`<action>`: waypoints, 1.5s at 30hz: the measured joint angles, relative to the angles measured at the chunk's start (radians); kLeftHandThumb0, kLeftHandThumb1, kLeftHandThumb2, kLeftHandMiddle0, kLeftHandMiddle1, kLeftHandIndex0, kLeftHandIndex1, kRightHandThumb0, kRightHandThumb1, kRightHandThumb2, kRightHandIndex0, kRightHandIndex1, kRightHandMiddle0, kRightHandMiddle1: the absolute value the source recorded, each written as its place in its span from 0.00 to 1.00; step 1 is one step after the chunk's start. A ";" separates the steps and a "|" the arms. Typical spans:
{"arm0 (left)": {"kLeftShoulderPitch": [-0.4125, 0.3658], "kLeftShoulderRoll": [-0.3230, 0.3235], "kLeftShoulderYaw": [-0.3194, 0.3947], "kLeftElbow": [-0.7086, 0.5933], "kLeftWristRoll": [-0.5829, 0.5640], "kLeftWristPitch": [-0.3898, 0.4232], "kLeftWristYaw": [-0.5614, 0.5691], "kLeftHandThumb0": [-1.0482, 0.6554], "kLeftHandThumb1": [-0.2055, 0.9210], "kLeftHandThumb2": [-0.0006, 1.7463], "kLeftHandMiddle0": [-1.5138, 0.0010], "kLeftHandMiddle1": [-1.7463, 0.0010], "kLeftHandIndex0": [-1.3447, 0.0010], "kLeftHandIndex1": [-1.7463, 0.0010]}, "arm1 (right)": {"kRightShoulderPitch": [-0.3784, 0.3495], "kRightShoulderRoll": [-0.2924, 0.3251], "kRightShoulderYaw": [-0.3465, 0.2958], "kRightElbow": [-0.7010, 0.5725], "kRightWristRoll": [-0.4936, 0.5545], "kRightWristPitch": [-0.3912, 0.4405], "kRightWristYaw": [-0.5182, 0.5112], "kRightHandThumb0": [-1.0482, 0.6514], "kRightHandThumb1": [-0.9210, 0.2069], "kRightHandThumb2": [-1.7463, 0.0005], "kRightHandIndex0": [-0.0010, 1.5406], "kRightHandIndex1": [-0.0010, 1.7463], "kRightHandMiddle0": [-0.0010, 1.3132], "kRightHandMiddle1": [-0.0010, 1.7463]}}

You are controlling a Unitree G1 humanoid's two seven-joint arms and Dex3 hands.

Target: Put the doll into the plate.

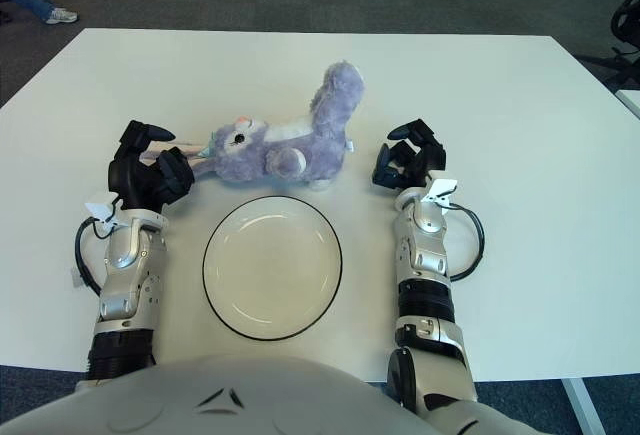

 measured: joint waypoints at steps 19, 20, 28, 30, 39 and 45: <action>0.003 0.031 0.036 -0.019 0.091 -0.078 0.028 0.38 0.75 0.52 0.31 0.00 0.72 0.00 | 0.001 0.000 0.023 -0.005 -0.028 0.009 -0.022 0.61 0.91 0.00 0.60 1.00 0.58 0.91; -0.002 0.040 0.040 -0.017 0.103 -0.090 0.029 0.39 0.78 0.49 0.32 0.00 0.74 0.00 | 0.002 0.000 0.025 -0.006 -0.029 0.010 -0.023 0.61 0.91 0.00 0.60 1.00 0.58 0.92; -0.071 0.178 0.052 -0.024 0.354 -0.126 0.059 0.23 0.99 0.30 0.59 0.03 0.96 0.32 | 0.008 0.000 0.037 -0.026 -0.037 0.033 -0.031 0.61 0.90 0.00 0.60 1.00 0.56 0.95; -0.074 0.225 0.052 -0.061 0.442 -0.108 0.059 0.18 0.99 0.29 0.65 0.06 0.98 0.42 | 0.011 0.001 0.041 -0.034 -0.039 0.041 -0.033 0.61 0.89 0.00 0.60 1.00 0.55 0.95; -0.074 0.391 0.056 -0.143 0.676 -0.047 0.055 0.06 1.00 0.20 0.87 0.45 1.00 0.61 | 0.014 0.002 0.048 -0.053 -0.043 0.074 -0.049 0.61 0.89 0.00 0.59 1.00 0.54 0.96; -0.085 0.468 0.045 -0.152 0.788 -0.014 0.040 0.05 0.97 0.16 0.85 0.55 1.00 0.70 | 0.018 0.002 0.049 -0.068 -0.042 0.098 -0.057 0.61 0.90 0.00 0.60 1.00 0.56 0.93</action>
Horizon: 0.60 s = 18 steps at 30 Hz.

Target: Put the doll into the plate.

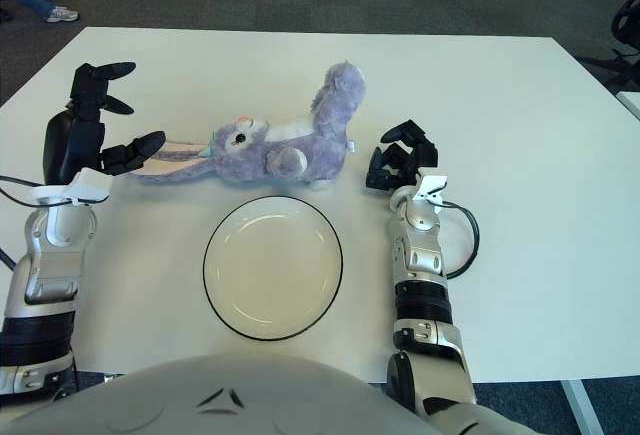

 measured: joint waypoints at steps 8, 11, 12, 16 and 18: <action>-0.063 0.089 -0.044 0.000 0.078 0.001 -0.033 0.06 0.96 0.15 0.83 0.67 1.00 0.86 | 0.002 0.007 0.001 -0.021 0.000 0.030 -0.008 0.61 0.90 0.01 0.60 1.00 0.58 0.90; -0.092 0.121 -0.059 0.008 0.087 -0.005 -0.048 0.04 0.98 0.14 0.84 0.47 1.00 0.92 | 0.002 0.009 0.003 -0.028 0.000 0.039 -0.008 0.61 0.89 0.02 0.60 1.00 0.58 0.90; -0.102 0.132 -0.068 0.011 0.093 -0.007 -0.056 0.03 0.99 0.14 0.85 0.42 1.00 0.93 | 0.002 0.009 0.003 -0.030 0.000 0.043 -0.008 0.61 0.89 0.02 0.60 1.00 0.58 0.90; -0.125 0.159 -0.094 0.019 0.099 -0.013 -0.085 0.01 1.00 0.14 0.86 0.14 1.00 0.97 | 0.002 0.010 0.003 -0.036 0.000 0.054 -0.009 0.61 0.89 0.02 0.60 1.00 0.59 0.89; -0.137 0.171 -0.109 0.026 0.099 -0.013 -0.111 0.01 1.00 0.15 0.86 0.08 1.00 0.99 | 0.002 0.010 0.003 -0.038 0.000 0.057 -0.011 0.61 0.89 0.02 0.60 1.00 0.59 0.88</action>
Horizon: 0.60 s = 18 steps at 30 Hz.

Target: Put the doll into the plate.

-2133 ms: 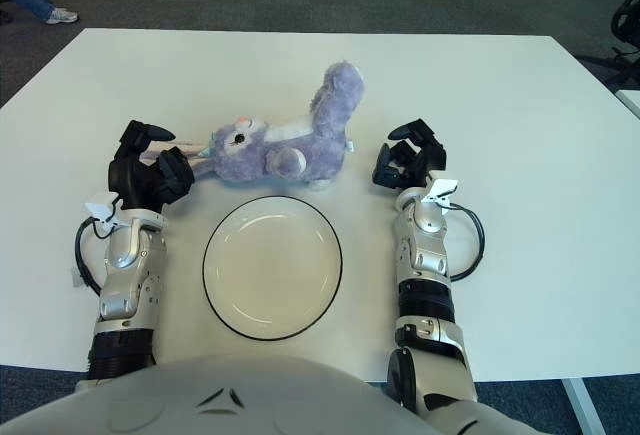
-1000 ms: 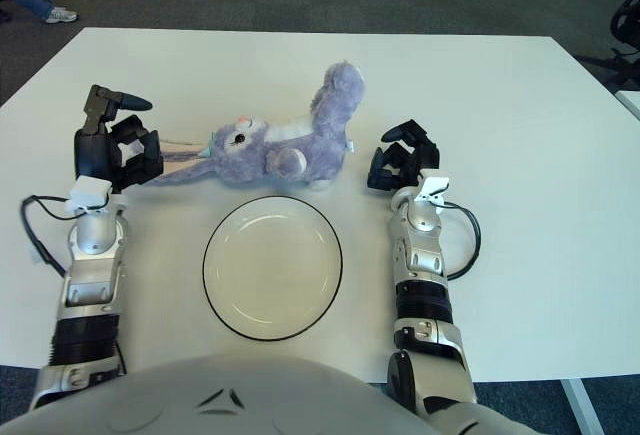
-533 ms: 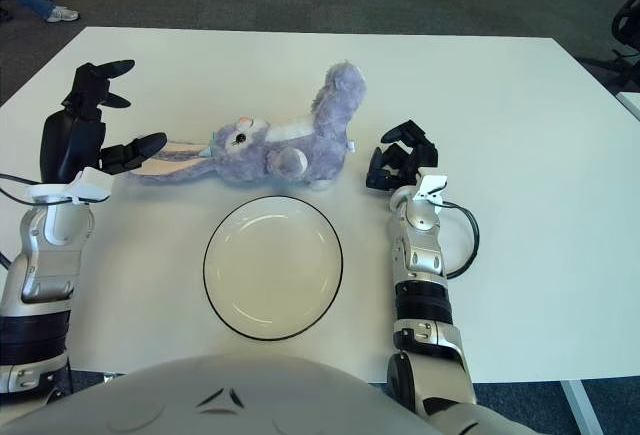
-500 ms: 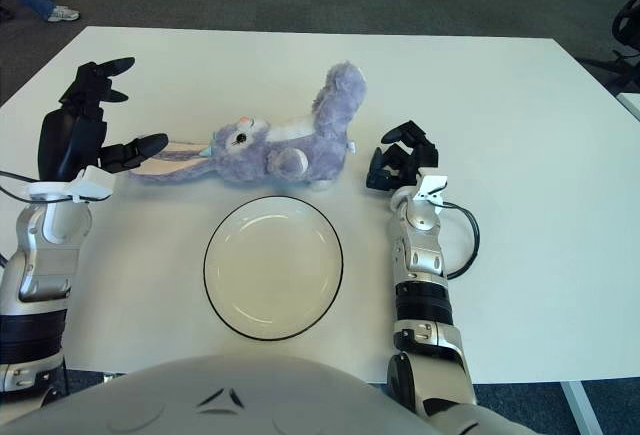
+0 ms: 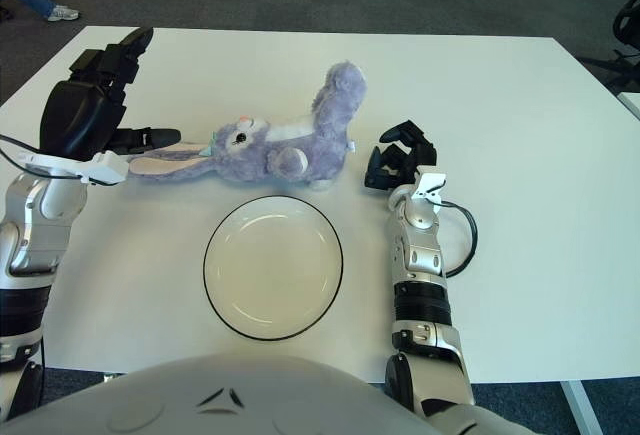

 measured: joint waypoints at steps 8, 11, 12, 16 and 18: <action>-0.059 0.030 -0.060 0.071 -0.001 -0.017 -0.063 0.01 0.98 0.14 0.86 0.03 1.00 1.00 | 0.001 0.003 0.001 -0.006 0.000 0.008 -0.006 0.61 0.89 0.03 0.59 1.00 0.59 0.88; -0.085 0.033 -0.083 0.117 -0.003 -0.040 -0.062 0.02 0.98 0.14 0.86 0.04 1.00 1.00 | 0.002 0.003 0.001 -0.007 0.000 0.009 -0.008 0.61 0.89 0.03 0.60 1.00 0.60 0.88; -0.092 0.033 -0.089 0.134 -0.004 -0.048 -0.062 0.02 0.98 0.14 0.87 0.07 1.00 1.00 | 0.002 0.003 0.001 -0.008 0.000 0.010 -0.009 0.61 0.89 0.03 0.60 1.00 0.60 0.88; -0.116 0.032 -0.120 0.182 -0.005 -0.056 -0.067 0.02 0.99 0.16 0.89 0.37 0.99 1.00 | 0.002 0.004 0.003 -0.012 0.000 0.014 -0.013 0.61 0.89 0.03 0.59 1.00 0.60 0.87; -0.125 0.032 -0.134 0.196 -0.005 -0.055 -0.072 0.02 1.00 0.16 0.89 0.46 0.99 0.99 | 0.002 0.005 0.003 -0.014 -0.001 0.016 -0.014 0.61 0.89 0.03 0.59 1.00 0.60 0.87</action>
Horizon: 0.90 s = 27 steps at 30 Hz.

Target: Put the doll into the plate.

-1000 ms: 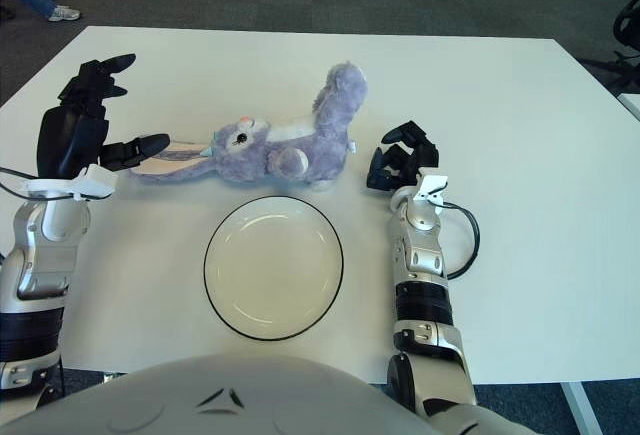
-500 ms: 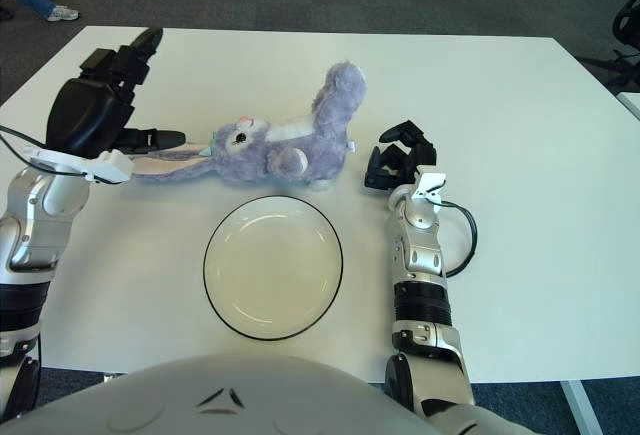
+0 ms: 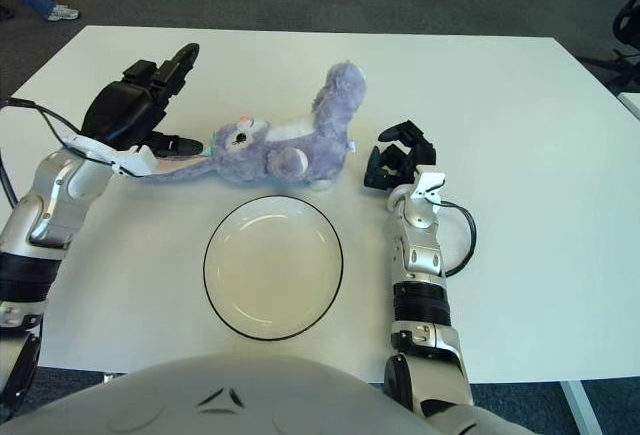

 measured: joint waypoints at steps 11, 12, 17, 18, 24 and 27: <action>-0.039 -0.043 -0.093 0.007 -0.002 0.110 -0.131 0.07 0.99 0.15 0.96 0.76 1.00 1.00 | 0.003 0.000 0.000 -0.014 0.001 0.024 -0.001 0.61 0.88 0.04 0.59 1.00 0.60 0.86; -0.041 -0.045 -0.102 0.009 -0.005 0.112 -0.141 0.08 0.98 0.15 0.96 0.77 1.00 1.00 | 0.003 0.001 0.000 -0.015 0.001 0.025 -0.001 0.61 0.87 0.04 0.59 1.00 0.60 0.86; -0.043 -0.052 -0.135 0.020 -0.016 0.136 -0.197 0.07 0.98 0.15 0.97 0.81 1.00 1.00 | 0.003 0.002 0.001 -0.022 0.001 0.032 -0.002 0.61 0.87 0.05 0.58 1.00 0.60 0.86; -0.043 -0.053 -0.140 0.021 -0.018 0.141 -0.208 0.06 0.98 0.15 0.98 0.81 1.00 1.00 | 0.003 0.002 0.001 -0.022 0.001 0.033 -0.002 0.61 0.87 0.05 0.58 1.00 0.60 0.86; -0.043 -0.058 -0.157 0.016 -0.033 0.170 -0.264 0.03 1.00 0.19 1.00 0.87 1.00 1.00 | 0.003 0.001 0.000 -0.023 0.000 0.034 -0.001 0.61 0.87 0.05 0.58 1.00 0.60 0.85; -0.042 -0.067 -0.165 0.014 -0.059 0.177 -0.287 0.02 1.00 0.21 1.00 0.91 1.00 1.00 | 0.003 0.001 0.000 -0.023 0.000 0.035 -0.001 0.61 0.87 0.05 0.58 1.00 0.61 0.84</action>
